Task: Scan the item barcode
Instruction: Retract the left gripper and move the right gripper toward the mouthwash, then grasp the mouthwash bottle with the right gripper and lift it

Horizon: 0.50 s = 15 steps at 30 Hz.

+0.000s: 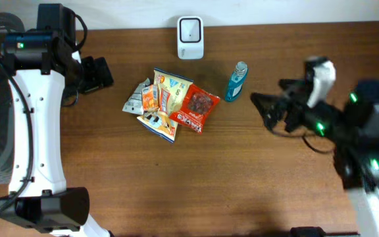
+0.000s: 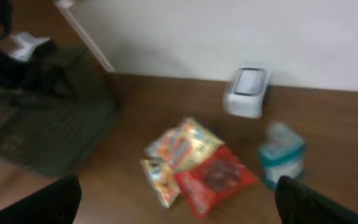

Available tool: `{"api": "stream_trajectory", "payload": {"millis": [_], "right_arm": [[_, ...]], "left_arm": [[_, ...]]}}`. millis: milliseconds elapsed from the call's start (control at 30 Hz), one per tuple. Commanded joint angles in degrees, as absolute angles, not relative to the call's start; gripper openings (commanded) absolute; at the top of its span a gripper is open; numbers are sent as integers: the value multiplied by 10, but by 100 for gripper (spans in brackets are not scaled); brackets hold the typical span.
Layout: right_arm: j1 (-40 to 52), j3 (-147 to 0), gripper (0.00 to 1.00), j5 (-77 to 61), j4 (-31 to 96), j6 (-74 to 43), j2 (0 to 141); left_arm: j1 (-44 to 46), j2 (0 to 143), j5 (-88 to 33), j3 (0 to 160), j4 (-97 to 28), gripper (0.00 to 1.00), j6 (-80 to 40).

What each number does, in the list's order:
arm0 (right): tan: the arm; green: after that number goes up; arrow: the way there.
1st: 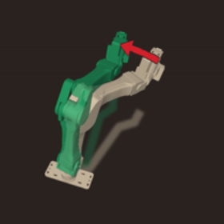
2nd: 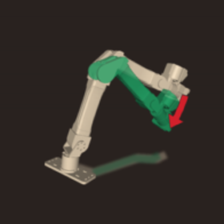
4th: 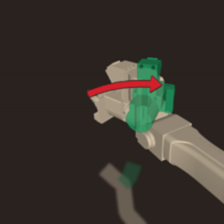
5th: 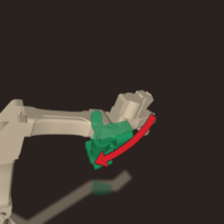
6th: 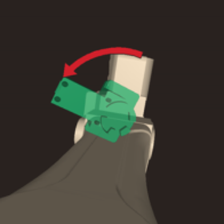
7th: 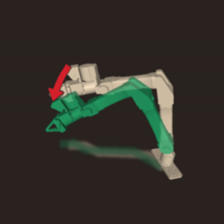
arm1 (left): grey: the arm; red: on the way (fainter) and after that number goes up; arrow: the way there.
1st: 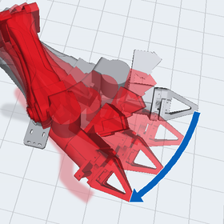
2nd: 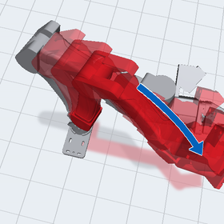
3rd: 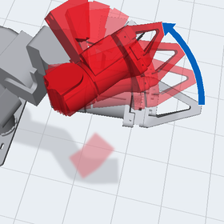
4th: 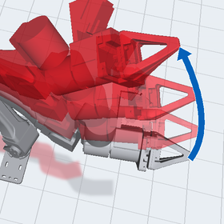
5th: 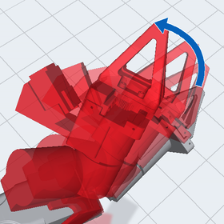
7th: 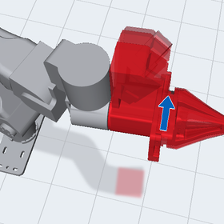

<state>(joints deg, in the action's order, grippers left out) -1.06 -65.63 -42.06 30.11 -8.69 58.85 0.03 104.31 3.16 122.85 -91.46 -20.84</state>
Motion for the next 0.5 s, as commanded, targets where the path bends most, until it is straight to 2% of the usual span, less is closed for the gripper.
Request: {"api": "stream_trajectory", "payload": {"millis": [0,33,100,133,233,367,433,467], "right_arm": [[16,-735,98,-419,356,-117,700],[34,-780,99,-328,416,-118,726],[93,-960,98,-81,622,-154,824],[110,-1009,98,-65,652,-153,857],[125,-1023,98,-86,621,-154,895],[129,-1023,99,-84,573,-229,981],[128,-1023,97,-81,531,-126,1025],[128,-1023,92,-43,510,-102,1029]], "left_arm": [[-2,1040,27,1230,-916,99,-214],[-2,1040,27,1230,-916,99,-214],[-2,1040,27,1230,-916,99,-214],[-2,1040,27,1230,-916,99,-214],[-2,1040,27,1230,-916,99,-214],[-2,1040,27,1230,-916,99,-214],[-2,1040,27,1230,-916,99,-214],[-2,1040,27,1230,-916,99,-214]]}}
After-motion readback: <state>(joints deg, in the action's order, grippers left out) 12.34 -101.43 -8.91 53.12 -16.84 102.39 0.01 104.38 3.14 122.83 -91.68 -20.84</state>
